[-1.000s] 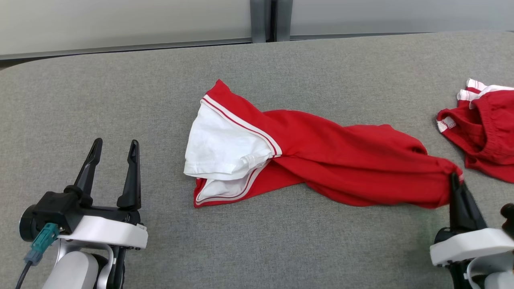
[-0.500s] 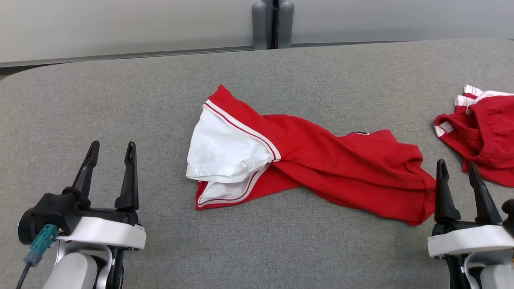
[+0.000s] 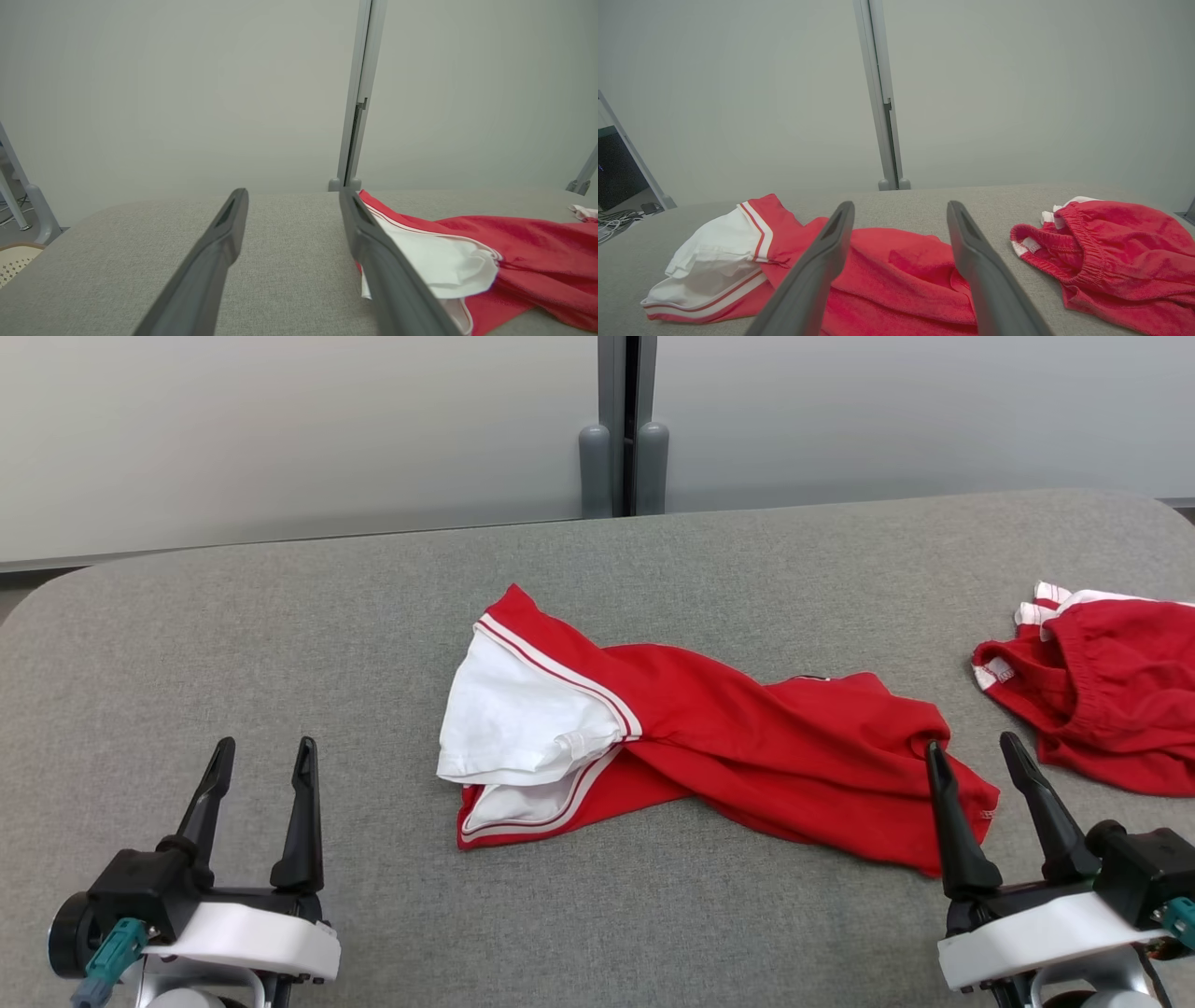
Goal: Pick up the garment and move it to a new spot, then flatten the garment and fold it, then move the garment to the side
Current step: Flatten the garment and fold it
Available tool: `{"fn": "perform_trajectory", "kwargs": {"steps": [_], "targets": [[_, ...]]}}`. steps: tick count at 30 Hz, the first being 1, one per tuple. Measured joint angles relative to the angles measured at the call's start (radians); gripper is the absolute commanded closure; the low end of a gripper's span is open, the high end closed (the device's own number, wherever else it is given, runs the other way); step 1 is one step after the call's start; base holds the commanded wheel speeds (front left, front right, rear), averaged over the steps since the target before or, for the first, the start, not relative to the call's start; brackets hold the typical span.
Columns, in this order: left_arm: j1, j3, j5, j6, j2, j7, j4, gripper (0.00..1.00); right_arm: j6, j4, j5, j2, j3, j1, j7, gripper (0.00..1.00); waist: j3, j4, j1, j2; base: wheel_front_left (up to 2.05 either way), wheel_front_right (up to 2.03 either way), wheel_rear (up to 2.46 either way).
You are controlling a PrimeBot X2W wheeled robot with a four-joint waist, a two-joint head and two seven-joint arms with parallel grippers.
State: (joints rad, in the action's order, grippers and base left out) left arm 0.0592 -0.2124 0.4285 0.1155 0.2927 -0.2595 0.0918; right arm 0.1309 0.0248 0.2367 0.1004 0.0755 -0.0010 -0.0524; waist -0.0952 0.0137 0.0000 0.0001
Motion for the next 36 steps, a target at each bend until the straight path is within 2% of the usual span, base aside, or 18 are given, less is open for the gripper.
{"fn": "perform_trajectory", "kwargs": {"steps": [20,25,31,36], "targets": [[-0.008,-0.04,0.002,0.007,0.005,0.047,-0.03,0.0,0.0,0.015,0.008,-0.007,-0.005,0.018,0.019,0.0,0.01,0.0,0.0,0.0,0.0,0.0,0.0],[0.075,-0.099,0.012,-0.047,-0.011,0.118,-0.009,0.0,0.0,0.016,0.01,-0.009,0.003,0.005,0.019,0.0,-0.014,0.002,0.0,0.0,0.0,0.0,0.0],[0.206,-0.152,0.069,-0.111,-0.049,0.255,0.086,0.0,0.0,0.006,0.019,-0.014,0.03,-0.026,0.018,0.0,-0.06,0.028,0.0,0.0,0.0,0.0,0.0],[0.272,-0.159,0.114,-0.133,-0.056,0.354,0.203,0.0,0.0,-0.011,0.026,-0.019,0.031,-0.035,0.008,0.0,-0.089,0.064,0.0,0.0,0.0,0.0,0.0]]}}
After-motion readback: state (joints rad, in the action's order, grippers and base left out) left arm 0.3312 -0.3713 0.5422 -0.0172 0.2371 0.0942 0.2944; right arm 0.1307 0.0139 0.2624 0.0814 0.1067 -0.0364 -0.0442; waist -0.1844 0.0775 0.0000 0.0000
